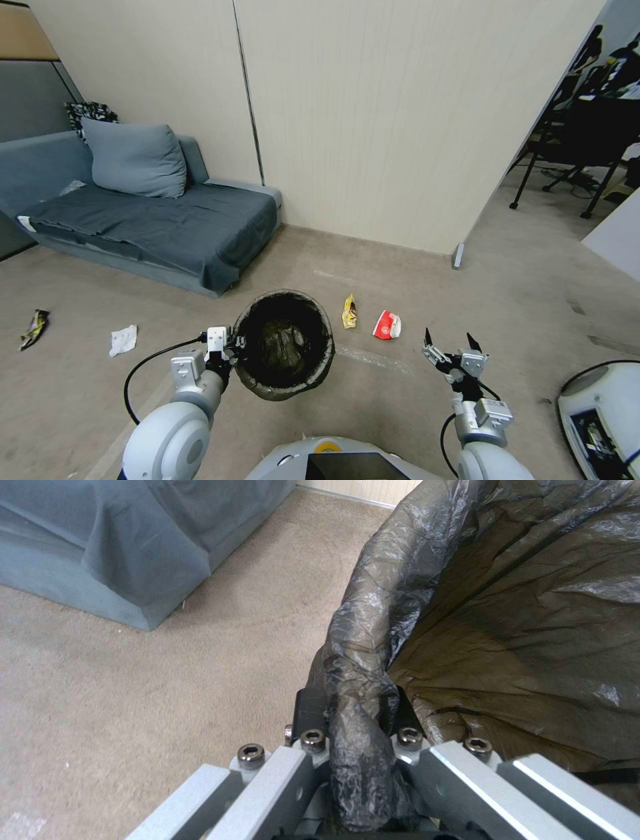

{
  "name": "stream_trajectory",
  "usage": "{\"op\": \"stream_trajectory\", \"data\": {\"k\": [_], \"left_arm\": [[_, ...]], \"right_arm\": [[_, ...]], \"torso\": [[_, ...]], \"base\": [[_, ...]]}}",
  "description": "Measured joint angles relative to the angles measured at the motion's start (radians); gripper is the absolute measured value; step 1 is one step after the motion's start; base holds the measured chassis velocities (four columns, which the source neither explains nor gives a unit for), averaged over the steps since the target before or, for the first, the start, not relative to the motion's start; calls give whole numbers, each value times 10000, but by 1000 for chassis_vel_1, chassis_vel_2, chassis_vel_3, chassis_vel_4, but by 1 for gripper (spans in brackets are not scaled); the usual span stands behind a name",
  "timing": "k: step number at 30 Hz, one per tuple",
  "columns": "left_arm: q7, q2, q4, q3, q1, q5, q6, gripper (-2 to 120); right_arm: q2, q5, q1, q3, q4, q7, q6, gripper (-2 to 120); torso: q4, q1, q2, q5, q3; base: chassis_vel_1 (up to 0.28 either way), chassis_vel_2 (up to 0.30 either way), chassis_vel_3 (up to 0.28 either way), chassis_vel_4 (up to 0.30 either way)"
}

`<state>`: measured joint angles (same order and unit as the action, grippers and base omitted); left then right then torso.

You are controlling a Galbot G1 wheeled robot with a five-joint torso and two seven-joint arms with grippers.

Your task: Pick up the trash bin, then pick up the garbage from the floor and place it into the trash bin.

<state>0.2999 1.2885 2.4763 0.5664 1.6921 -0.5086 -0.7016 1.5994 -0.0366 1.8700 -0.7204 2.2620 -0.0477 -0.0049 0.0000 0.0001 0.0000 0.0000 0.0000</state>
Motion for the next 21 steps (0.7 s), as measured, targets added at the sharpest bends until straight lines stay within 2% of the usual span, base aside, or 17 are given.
{"op": "stream_trajectory", "data": {"k": [21], "left_arm": [[-52,-25,-2,71,-71,-40,-28,1]], "right_arm": [[45,15,-36,5,-106,-3,31,100]], "torso": [[0,-1,0,0,0]], "base": [[-43,46,44,-46]]}}
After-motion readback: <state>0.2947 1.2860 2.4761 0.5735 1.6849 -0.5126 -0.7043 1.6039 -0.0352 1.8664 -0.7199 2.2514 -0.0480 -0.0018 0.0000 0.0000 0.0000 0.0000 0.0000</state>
